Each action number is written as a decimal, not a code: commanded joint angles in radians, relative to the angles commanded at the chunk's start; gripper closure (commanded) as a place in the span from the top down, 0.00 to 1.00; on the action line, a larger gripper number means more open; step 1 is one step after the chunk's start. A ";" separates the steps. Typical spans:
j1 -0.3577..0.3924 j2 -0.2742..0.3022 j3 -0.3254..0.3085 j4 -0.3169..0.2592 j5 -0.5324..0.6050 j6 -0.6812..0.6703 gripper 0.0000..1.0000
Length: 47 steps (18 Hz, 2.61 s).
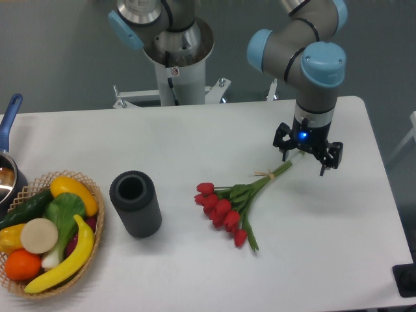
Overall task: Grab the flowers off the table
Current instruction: 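Move the open gripper over the tulip stems and lower toward them, then close the gripper around the green tulip stems, then lift the red tulip bouquet up off the table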
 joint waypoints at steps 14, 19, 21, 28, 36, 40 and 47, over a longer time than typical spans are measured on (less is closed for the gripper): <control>-0.115 -0.106 -0.052 0.009 0.044 -0.063 1.00; -0.115 -0.121 -0.048 0.008 0.046 -0.057 1.00; -0.115 -0.124 -0.052 0.009 0.047 -0.057 1.00; -0.120 -0.143 -0.052 0.008 0.081 -0.055 0.48; -0.120 -0.132 -0.048 0.005 0.074 -0.057 0.00; -0.112 -0.091 -0.049 0.002 0.074 -0.064 0.00; -0.071 -0.029 0.029 -0.001 0.083 -0.066 0.03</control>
